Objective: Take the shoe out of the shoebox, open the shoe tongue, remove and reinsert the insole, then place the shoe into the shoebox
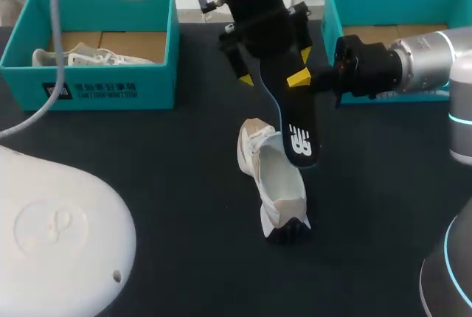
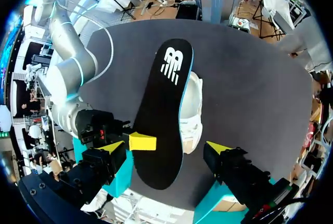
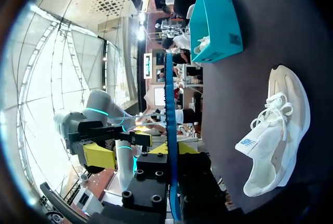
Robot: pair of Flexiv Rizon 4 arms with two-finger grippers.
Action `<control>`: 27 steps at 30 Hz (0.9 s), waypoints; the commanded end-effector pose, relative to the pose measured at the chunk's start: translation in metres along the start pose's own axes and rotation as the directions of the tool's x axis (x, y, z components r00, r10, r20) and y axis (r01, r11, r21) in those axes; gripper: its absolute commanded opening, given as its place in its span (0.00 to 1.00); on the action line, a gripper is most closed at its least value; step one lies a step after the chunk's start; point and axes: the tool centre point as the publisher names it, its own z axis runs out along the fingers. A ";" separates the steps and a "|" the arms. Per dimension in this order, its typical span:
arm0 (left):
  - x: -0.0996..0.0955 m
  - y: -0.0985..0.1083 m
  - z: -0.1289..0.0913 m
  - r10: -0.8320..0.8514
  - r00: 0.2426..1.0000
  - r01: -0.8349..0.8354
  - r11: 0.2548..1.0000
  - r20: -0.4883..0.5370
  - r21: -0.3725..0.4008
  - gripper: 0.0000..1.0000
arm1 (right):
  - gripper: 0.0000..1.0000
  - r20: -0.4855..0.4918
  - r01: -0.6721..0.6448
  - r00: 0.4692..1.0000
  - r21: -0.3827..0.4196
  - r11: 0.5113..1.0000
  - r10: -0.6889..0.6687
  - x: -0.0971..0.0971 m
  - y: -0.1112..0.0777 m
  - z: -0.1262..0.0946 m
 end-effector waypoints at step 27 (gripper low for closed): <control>-0.030 -0.002 0.005 0.067 0.983 -0.061 0.997 -0.173 0.040 1.00 | 0.00 0.004 -0.004 1.000 0.006 1.000 0.004 0.000 0.004 -0.001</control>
